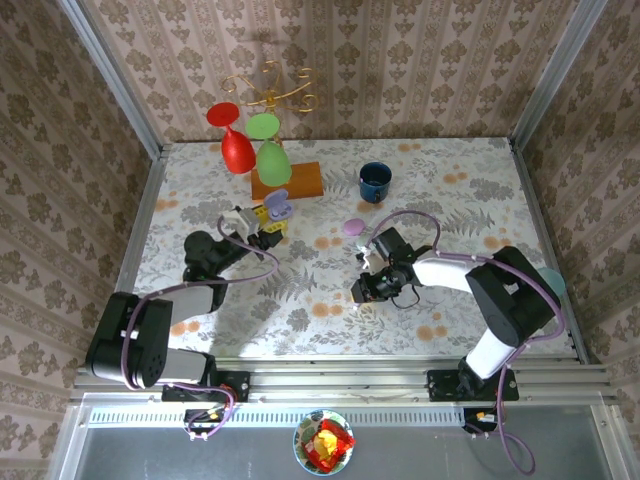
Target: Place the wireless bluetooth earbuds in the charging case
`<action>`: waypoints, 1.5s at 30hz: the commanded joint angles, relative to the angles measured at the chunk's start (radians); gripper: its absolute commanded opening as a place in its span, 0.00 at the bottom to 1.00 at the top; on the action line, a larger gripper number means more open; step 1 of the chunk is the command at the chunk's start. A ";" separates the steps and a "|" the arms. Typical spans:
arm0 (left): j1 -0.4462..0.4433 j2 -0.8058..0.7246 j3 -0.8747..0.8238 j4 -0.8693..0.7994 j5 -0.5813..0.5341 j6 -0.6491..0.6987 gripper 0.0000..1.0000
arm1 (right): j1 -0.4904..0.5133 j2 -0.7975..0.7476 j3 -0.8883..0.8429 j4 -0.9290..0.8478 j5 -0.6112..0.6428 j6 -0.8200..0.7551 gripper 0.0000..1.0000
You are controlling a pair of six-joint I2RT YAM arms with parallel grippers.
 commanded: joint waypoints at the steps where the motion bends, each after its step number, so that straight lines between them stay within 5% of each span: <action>1: -0.010 0.018 0.008 0.034 0.008 0.008 0.35 | 0.005 -0.073 0.012 -0.048 0.059 -0.008 0.21; 16: -0.117 0.119 0.003 0.031 -0.034 0.058 0.36 | 0.010 -0.210 0.258 -0.221 0.251 -0.085 0.21; 30: -0.242 0.207 0.039 0.034 -0.089 0.057 0.35 | 0.048 -0.124 0.542 -0.232 0.221 -0.153 0.21; 45: -0.268 0.220 0.065 0.034 -0.028 0.025 0.35 | 0.062 -0.065 0.583 -0.216 0.203 -0.166 0.21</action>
